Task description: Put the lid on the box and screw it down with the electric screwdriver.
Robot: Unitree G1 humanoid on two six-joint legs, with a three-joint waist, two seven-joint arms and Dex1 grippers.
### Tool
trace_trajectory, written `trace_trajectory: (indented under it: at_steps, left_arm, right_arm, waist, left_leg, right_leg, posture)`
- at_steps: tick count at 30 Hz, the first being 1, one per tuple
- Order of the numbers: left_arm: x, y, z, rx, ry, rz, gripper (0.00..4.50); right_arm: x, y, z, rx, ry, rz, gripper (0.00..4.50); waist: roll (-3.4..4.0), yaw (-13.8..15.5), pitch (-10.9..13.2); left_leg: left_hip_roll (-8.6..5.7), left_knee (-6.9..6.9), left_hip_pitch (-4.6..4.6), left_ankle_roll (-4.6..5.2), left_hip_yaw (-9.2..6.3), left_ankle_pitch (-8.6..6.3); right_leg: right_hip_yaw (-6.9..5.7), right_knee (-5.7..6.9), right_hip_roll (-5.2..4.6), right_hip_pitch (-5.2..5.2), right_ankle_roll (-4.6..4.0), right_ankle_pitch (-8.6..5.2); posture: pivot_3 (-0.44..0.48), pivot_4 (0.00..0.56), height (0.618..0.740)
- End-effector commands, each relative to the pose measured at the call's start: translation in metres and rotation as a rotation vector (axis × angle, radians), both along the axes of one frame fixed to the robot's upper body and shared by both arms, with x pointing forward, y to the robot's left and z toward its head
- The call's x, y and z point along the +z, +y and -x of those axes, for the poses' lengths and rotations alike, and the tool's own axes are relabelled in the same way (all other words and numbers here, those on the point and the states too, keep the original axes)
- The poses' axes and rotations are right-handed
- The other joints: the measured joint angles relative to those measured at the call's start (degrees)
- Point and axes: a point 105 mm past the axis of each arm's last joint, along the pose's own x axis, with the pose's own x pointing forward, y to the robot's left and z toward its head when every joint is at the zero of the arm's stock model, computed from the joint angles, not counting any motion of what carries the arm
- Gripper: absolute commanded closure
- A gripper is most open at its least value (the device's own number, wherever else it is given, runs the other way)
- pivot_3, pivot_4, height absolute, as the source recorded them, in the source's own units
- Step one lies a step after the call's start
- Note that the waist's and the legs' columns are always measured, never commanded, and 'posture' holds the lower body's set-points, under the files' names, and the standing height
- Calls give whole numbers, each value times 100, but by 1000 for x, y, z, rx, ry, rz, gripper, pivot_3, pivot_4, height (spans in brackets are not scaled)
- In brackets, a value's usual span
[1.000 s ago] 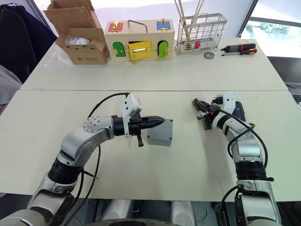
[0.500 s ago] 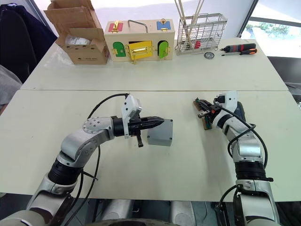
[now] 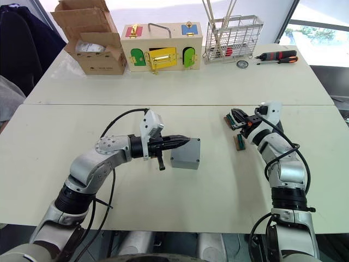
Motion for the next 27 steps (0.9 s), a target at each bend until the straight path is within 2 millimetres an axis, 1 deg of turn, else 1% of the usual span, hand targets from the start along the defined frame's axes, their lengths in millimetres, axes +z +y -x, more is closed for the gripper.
trace_trajectory:
  at_steps: [1,3,5,7,10,12,15,27]
  left_arm:
    - [16,12,4,16,-53,19,4500]
    - [14,18,6,24,-54,-1,4500]
    - [12,23,9,25,-50,-23,4500]
    - [8,26,14,16,-42,-45,4500]
    - [2,28,19,-1,-36,-83,4500]
    - [-2,28,20,-5,-33,-93,4500]
    - [-4,25,22,-12,-33,-99,4500]
    - [-4,22,23,-22,-32,-87,4500]
  right_arm:
    - [44,19,21,119,-126,15,4417]
    - [45,40,39,245,-94,9,4417]
    - [41,59,55,353,-50,7,4417]
    - [32,77,72,451,11,7,4417]
    - [16,94,86,520,77,25,4417]
    - [9,98,89,526,98,21,4417]
    - [2,98,90,522,117,27,4417]
    - [-10,93,85,490,141,38,4417]
  waist:
    - [0,-4,0]
    - [0,-3,0]
    - [0,2,0]
    - [0,14,0]
    - [0,33,0]
    - [0,41,0]
    - [-1,46,0]
    - [-1,40,0]
  left_leg:
    - [1,0,0,0,1,0]
    - [2,-2,0,0,-1,-1]
    - [3,-3,0,0,-4,-1]
    - [2,-1,0,1,-4,-1]
    - [2,0,1,1,-4,-1]
    - [1,0,1,2,-3,-2]
    - [0,3,1,2,-2,-1]
    - [0,2,1,2,-3,-2]
  right_leg:
    - [1,12,0,-5,0,0]
    - [1,25,0,-10,0,0]
    - [0,26,0,-10,0,0]
    - [1,25,0,-8,0,0]
    - [2,26,-1,-7,-1,0]
    - [2,26,-1,-7,-1,-1]
    - [2,26,-1,-5,-1,-1]
    - [1,26,-1,-6,-1,-1]
  posture:
    - [0,150,730]
    - [0,150,730]
    - [0,150,730]
    - [0,150,730]
    - [0,150,730]
    - [0,150,730]
    - [0,150,730]
    - [0,150,730]
